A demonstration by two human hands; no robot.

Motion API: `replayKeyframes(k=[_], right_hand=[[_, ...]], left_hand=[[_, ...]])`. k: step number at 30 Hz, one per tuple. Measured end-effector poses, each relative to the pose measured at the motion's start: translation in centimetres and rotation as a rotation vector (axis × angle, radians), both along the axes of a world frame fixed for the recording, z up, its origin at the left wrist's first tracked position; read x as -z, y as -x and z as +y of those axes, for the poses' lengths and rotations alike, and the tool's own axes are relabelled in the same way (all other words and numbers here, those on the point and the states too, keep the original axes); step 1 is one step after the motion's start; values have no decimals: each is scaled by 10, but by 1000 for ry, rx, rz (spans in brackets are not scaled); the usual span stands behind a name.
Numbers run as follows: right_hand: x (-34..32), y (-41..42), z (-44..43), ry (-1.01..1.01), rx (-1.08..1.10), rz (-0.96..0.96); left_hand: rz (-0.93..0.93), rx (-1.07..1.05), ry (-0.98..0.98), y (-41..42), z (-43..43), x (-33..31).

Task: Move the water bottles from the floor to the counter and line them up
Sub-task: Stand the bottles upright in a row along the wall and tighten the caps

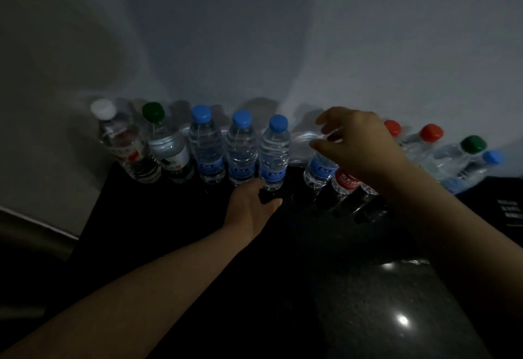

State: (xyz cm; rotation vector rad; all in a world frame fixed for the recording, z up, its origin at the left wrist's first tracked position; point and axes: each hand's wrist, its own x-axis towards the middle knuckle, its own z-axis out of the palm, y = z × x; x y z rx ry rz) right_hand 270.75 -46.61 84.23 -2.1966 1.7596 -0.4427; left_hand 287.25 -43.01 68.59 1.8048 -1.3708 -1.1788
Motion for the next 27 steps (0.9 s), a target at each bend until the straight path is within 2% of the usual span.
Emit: replayKeyframes(k=[5, 8, 12, 21, 27], right_hand=[[-16, 20, 43, 17, 128, 6], [-25, 29, 74, 6, 222, 15], [-32, 40, 107, -27, 312, 4], [-35, 66, 135, 18, 436, -33], [-25, 101, 126, -12, 400, -31]], left_hand=[[-22, 102, 110, 7, 14, -22], [-92, 233, 133, 13, 21, -35], [-81, 311, 158, 26, 34, -52], [-139, 428, 187, 57, 40, -64], [-189, 426, 203, 98, 32, -61]])
